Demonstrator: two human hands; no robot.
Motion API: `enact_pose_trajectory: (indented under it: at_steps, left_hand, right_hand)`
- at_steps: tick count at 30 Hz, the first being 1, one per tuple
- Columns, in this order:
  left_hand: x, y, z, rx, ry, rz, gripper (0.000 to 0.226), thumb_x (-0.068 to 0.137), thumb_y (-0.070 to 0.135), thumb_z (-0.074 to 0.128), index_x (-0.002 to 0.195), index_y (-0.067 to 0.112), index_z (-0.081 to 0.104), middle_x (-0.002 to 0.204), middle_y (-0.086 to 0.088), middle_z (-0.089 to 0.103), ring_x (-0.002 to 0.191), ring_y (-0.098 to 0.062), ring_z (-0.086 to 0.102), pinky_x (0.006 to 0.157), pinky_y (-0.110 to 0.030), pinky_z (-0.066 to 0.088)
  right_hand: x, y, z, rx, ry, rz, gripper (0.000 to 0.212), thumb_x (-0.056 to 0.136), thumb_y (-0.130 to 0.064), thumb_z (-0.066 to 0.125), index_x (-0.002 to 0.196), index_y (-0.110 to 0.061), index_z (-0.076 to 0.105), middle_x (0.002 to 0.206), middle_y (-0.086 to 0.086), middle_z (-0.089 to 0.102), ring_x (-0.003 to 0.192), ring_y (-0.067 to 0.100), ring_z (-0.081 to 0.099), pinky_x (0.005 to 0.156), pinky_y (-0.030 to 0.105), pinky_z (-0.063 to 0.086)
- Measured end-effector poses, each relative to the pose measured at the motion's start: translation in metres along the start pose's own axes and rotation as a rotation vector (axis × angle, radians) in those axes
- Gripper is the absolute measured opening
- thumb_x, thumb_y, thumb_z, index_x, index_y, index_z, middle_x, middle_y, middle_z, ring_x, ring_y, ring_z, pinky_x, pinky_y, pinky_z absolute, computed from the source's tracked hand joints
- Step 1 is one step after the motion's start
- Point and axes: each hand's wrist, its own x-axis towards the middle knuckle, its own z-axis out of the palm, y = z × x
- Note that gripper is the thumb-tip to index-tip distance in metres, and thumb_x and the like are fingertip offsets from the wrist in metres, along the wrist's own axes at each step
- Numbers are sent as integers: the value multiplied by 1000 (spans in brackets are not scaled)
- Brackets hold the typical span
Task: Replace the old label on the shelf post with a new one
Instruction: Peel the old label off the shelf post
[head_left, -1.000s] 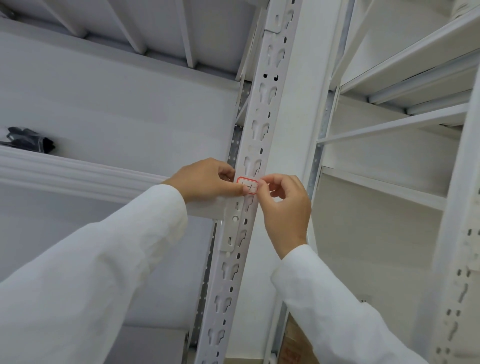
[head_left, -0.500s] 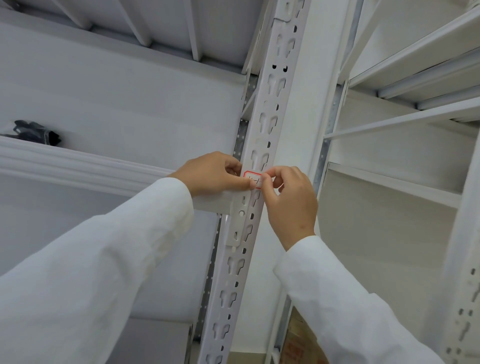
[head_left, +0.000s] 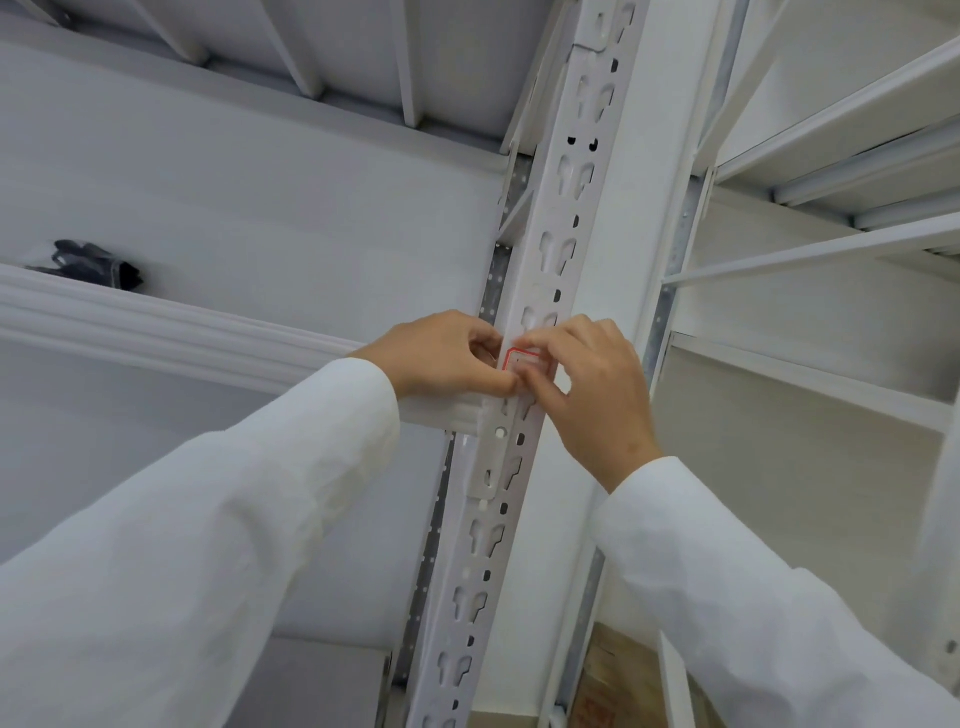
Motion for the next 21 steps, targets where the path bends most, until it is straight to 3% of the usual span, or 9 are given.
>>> enact_pose_trajectory:
  at_steps: [5, 9, 12, 21]
  left_hand:
    - [1, 1, 0, 28, 2, 8, 25, 69, 50, 68, 81, 29, 66, 73, 15, 66, 73, -6, 58, 71, -26, 41]
    - [2, 0, 1, 23, 8, 0, 41, 60, 54, 63, 87, 24, 67, 78, 13, 69, 80, -10, 62, 78, -29, 44]
    - [2, 0, 1, 25, 11, -4, 34, 59, 50, 60, 80, 23, 63, 66, 15, 61, 69, -8, 54, 70, -26, 39]
    - [-1, 3, -1, 43, 5, 15, 10, 71, 38, 65, 68, 35, 56, 61, 19, 58, 64, 1, 52, 67, -25, 35]
  right_hand:
    - [0, 3, 3, -73, 117, -77, 6, 83, -22, 67, 87, -20, 72, 77, 0, 63, 75, 21, 47, 67, 30, 35]
    - [-1, 4, 7, -96, 174, -142, 8, 85, -20, 65, 81, -19, 72, 74, -1, 64, 75, 19, 45, 66, 32, 35]
    - [-1, 1, 10, -87, 192, -142, 9, 84, -19, 66, 77, -20, 71, 72, -1, 63, 74, 19, 44, 66, 31, 34]
    - [5, -1, 7, -58, 125, -103, 7, 81, -19, 65, 75, -17, 69, 71, 1, 61, 64, 24, 48, 62, 31, 37]
